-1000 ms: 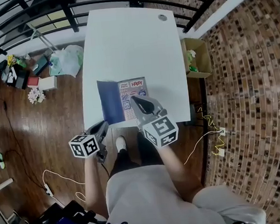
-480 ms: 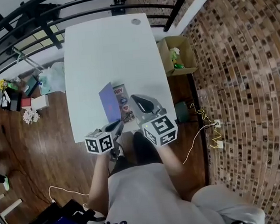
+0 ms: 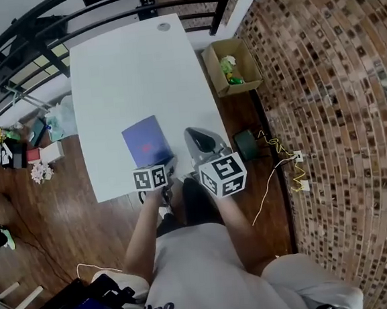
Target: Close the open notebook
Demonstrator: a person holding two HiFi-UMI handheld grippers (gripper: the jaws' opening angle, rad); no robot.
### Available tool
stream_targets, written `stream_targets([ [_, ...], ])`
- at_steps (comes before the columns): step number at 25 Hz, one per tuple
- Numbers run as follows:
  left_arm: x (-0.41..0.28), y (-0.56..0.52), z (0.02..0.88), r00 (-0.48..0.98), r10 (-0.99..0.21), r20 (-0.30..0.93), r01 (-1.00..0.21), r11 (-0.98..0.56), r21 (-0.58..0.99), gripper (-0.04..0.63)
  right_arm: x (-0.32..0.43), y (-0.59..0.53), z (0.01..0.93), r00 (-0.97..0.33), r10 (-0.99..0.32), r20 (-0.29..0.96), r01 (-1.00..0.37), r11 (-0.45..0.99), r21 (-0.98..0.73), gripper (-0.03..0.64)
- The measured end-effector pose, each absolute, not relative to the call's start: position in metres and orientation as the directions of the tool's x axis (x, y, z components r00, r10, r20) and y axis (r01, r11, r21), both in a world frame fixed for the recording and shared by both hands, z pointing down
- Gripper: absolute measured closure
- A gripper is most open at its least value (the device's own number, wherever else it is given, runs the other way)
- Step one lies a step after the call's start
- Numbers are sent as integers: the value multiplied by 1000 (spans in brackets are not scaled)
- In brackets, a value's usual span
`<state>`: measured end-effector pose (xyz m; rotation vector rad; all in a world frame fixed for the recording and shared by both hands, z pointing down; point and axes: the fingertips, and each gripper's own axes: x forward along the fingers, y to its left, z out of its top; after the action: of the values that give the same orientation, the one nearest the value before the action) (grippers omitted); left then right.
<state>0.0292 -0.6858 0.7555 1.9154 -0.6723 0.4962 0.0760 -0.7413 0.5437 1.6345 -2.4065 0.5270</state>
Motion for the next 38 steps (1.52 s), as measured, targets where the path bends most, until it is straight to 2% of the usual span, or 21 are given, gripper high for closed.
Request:
stream_targets([
  [3, 32, -687, 747, 764, -254, 592, -643, -362, 674, 477, 81, -739, 540, -358, -872, 333, -931, 306, -200, 630],
  [10, -25, -684, 679, 759, -401, 513, -651, -465, 600, 480, 54, -713, 500, -346, -906, 244, -935, 309, -176, 630],
  [15, -79, -672, 586, 753, -554, 355, -652, -561, 510, 583, -12, -660, 489, -420, -876, 236, -907, 399, -135, 630],
  [18, -103, -658, 545, 730, -620, 288, -675, -590, 444, 583, -52, -626, 488, -487, -839, 242, -873, 474, -111, 630],
  [23, -127, -624, 493, 629, -752, 195, -772, -575, 271, 583, -67, -602, 463, -531, -826, 186, -846, 528, -70, 630],
  [27, -112, -587, 455, 597, -794, 112, -801, -585, 127, 583, -53, -573, 438, -557, -820, 131, -829, 557, -39, 630],
  [30, -85, -552, 442, 553, -830, 67, -831, -544, 113, 583, -29, -535, 439, -570, -811, 132, -821, 569, -48, 630],
  [33, -60, -503, 447, 492, -867, 77, -868, -482, 120, 583, 5, -488, 454, -552, -819, 158, -833, 549, -69, 629],
  [38, -33, -438, 462, 469, -871, 149, -883, -458, 100, 583, 47, -436, 486, -521, -820, 239, -854, 501, -140, 627],
])
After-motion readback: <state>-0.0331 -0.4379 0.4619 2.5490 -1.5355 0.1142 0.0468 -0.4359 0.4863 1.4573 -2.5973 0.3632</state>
